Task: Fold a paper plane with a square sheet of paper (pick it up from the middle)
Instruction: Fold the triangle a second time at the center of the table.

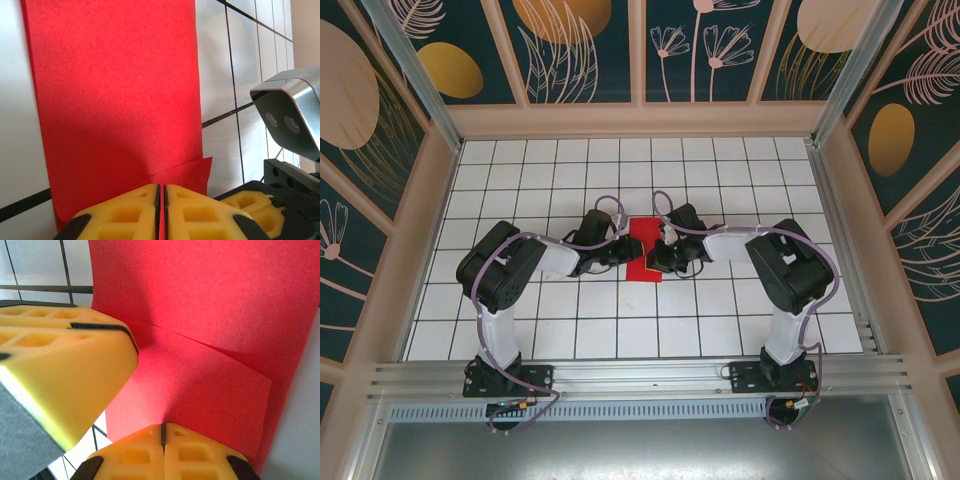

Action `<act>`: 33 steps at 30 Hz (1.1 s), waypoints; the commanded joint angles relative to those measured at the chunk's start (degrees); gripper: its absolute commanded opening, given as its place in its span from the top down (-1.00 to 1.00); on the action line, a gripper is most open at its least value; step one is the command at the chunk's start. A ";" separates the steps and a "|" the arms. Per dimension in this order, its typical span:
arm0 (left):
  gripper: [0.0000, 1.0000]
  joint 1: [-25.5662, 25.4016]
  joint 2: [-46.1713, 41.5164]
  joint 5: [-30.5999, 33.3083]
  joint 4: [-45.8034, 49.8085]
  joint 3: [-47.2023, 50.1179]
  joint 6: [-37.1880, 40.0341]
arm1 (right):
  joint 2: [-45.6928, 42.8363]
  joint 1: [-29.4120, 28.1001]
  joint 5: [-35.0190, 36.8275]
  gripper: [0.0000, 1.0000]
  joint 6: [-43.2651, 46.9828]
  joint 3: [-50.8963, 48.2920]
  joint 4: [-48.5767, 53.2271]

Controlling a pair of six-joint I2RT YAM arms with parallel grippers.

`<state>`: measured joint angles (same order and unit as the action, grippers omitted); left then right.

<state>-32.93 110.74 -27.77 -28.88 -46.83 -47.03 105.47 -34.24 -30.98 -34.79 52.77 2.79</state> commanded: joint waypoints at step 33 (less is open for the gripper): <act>0.39 -0.06 -7.32 1.77 6.47 -2.38 1.01 | -16.78 2.51 -1.97 0.92 -3.12 -13.40 -1.27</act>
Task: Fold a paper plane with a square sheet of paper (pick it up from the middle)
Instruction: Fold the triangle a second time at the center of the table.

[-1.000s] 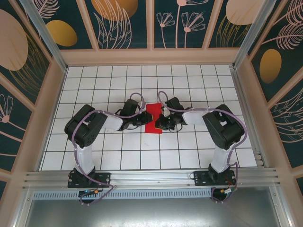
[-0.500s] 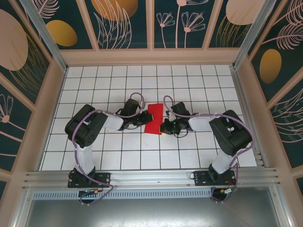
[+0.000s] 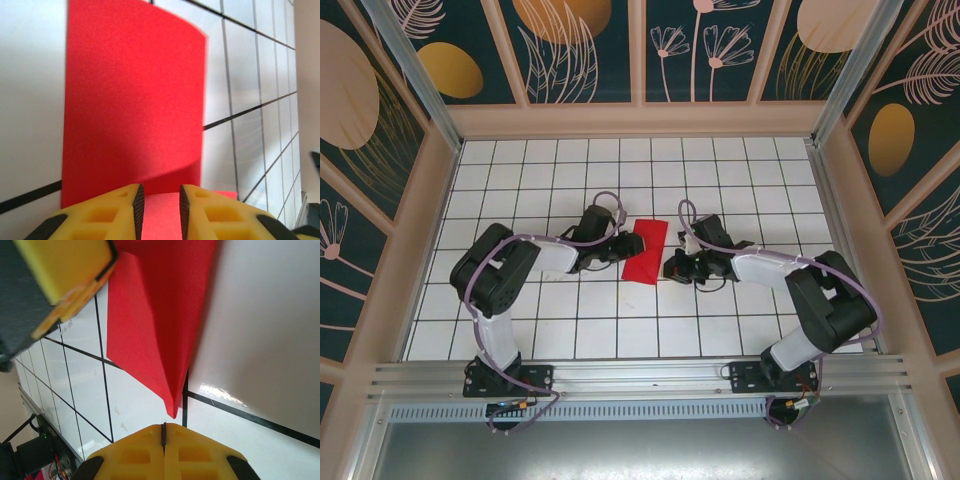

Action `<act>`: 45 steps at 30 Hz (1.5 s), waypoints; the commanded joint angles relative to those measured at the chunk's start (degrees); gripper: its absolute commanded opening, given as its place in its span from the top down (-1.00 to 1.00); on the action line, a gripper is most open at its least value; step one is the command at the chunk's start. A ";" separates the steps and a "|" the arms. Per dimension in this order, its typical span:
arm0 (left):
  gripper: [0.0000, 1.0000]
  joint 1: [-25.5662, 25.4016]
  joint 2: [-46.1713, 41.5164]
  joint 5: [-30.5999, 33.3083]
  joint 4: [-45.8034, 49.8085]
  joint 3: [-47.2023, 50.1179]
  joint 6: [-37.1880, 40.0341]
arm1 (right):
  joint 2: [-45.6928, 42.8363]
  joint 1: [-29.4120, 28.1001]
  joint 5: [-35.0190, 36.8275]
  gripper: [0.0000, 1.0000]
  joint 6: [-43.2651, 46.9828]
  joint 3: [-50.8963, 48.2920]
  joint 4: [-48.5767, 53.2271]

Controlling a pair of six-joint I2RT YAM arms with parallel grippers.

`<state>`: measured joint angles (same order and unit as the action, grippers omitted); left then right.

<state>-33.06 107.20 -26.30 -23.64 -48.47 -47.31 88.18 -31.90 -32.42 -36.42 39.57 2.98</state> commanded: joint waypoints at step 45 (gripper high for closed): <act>0.66 -2.43 6.04 -0.11 8.14 -5.28 8.17 | 6.63 -0.27 -3.27 1.00 -3.86 2.00 -5.76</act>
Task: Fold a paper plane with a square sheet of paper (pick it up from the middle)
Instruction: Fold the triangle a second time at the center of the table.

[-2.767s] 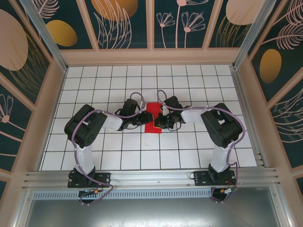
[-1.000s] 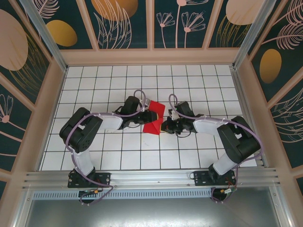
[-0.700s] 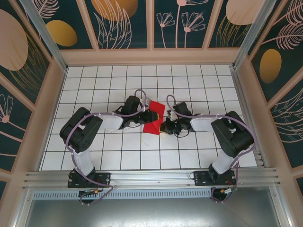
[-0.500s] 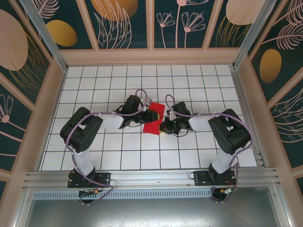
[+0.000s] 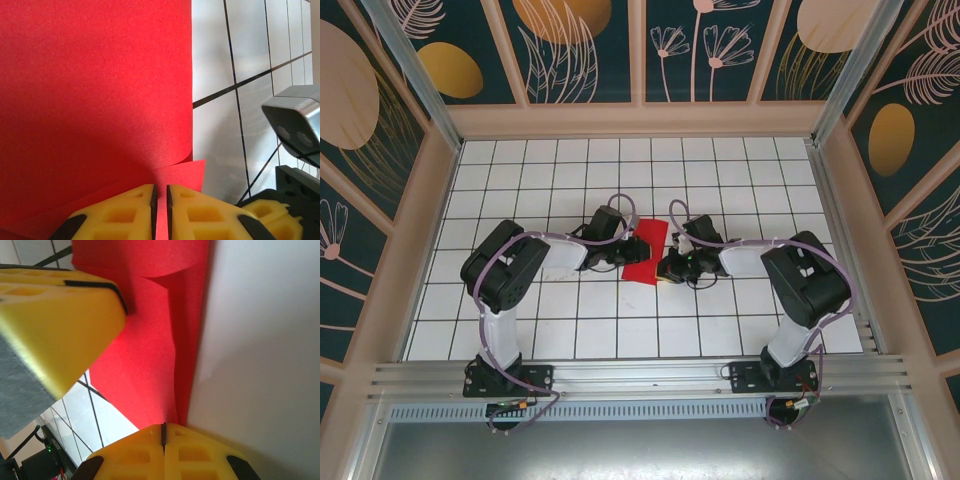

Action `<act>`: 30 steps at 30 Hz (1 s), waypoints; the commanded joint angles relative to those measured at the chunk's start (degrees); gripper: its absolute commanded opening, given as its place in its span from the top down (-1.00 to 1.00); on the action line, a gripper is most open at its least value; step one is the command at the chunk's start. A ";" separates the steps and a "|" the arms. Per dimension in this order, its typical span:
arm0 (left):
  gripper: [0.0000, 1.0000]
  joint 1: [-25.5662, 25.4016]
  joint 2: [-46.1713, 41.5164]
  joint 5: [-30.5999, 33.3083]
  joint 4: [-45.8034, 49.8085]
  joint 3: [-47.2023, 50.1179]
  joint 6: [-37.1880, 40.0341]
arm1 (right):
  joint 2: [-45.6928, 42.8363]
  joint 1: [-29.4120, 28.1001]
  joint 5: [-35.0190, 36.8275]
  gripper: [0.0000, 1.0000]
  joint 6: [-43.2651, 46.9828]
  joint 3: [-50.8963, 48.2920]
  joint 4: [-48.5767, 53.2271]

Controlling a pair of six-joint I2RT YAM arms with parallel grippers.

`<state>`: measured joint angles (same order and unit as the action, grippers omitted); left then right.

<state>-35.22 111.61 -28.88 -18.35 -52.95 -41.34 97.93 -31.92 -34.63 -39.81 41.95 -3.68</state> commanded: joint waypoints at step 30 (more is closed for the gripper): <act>0.70 -0.26 1.68 3.11 4.26 -1.35 2.87 | -3.12 0.27 -4.35 1.00 -1.70 -0.01 -0.50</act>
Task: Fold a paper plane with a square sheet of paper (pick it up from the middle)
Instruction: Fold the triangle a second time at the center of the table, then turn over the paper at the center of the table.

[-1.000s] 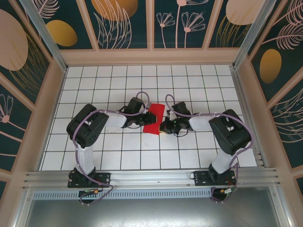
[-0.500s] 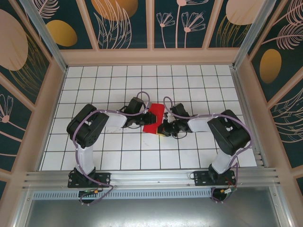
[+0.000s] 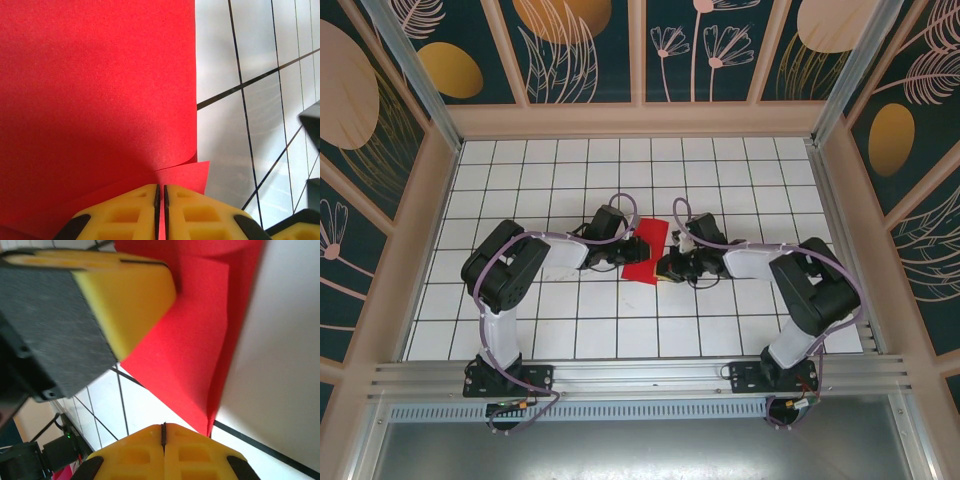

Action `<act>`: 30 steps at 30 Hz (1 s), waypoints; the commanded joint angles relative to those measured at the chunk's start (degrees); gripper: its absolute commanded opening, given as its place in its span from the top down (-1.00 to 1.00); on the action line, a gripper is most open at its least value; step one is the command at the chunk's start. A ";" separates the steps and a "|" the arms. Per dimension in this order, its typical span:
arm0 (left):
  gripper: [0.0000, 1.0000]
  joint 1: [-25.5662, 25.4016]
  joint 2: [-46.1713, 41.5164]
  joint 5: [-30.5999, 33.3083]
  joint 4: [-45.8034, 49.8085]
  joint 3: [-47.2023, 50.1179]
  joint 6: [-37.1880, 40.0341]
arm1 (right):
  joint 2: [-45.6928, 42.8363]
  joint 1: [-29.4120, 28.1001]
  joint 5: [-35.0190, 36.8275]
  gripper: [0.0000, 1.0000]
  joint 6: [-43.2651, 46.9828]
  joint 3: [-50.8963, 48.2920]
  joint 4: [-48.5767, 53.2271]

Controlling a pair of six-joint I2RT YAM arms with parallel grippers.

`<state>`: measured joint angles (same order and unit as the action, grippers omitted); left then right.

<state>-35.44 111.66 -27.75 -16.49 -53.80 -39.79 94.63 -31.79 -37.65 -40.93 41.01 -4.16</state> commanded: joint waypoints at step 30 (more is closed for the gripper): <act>0.72 0.08 1.44 2.04 1.26 -0.14 -0.10 | -4.21 0.15 1.98 0.88 -1.20 -6.53 0.78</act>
<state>-35.55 111.92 -26.98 -16.47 -54.06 -40.10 94.32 -32.08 -37.52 -42.15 35.05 -6.39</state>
